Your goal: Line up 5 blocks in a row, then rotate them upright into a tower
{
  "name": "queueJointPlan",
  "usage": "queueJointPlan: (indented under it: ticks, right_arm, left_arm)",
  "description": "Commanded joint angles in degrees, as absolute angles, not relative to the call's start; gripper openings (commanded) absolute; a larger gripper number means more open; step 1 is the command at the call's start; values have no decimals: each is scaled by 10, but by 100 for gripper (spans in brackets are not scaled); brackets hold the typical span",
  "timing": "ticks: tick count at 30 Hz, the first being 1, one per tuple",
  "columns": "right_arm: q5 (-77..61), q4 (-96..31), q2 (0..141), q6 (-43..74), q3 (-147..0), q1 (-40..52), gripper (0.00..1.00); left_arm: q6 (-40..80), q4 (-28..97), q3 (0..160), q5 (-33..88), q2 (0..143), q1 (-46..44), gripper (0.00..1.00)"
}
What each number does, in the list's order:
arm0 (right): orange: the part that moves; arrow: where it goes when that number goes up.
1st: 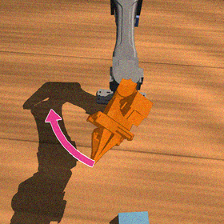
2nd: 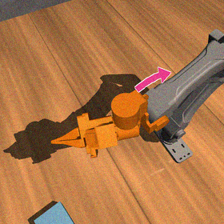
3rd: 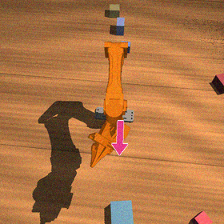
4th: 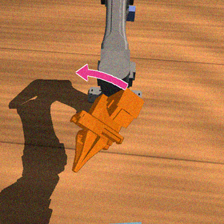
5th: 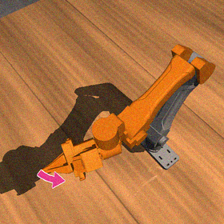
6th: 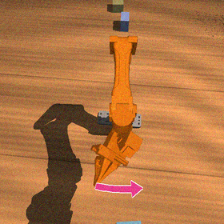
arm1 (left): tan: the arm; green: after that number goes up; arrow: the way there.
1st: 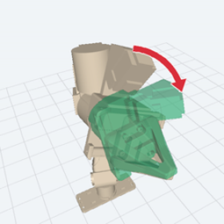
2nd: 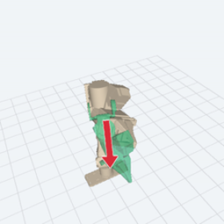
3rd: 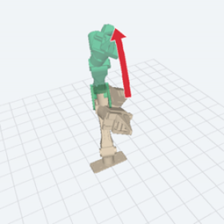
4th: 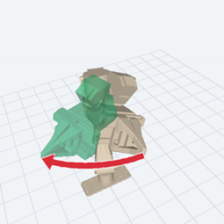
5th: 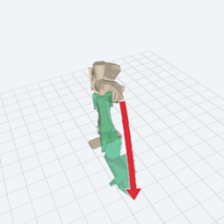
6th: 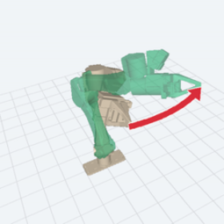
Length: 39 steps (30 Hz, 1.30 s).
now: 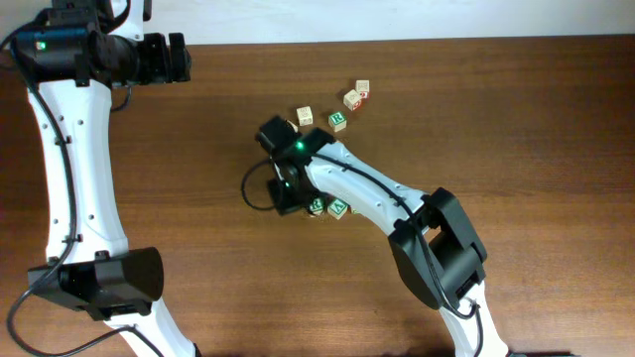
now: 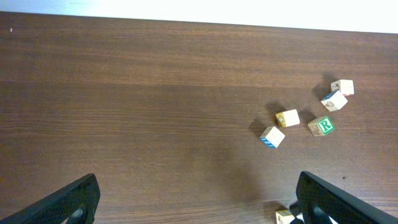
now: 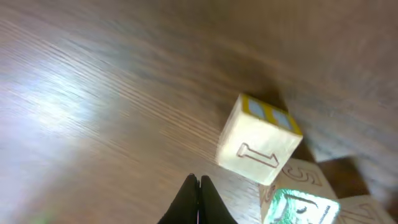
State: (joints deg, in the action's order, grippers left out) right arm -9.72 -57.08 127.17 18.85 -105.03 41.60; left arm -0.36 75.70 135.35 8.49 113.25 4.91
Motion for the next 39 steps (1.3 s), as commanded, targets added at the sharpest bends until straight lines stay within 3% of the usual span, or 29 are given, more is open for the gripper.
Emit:
queueJointPlan:
  ticks: [1, 6, 39]
  right_arm:
    - [-74, -570, 1261, 176, -1101, 415, 4]
    - [37, -543, 1281, 200, -1100, 404, 4]
    - [-1, -581, 1335, 198, -1100, 399, 4]
  left_arm:
    - [0, 758, 1359, 81, 1127, 51, 99]
    - [0, 758, 1359, 81, 1127, 51, 99]
    - [0, 758, 1359, 81, 1127, 51, 99]
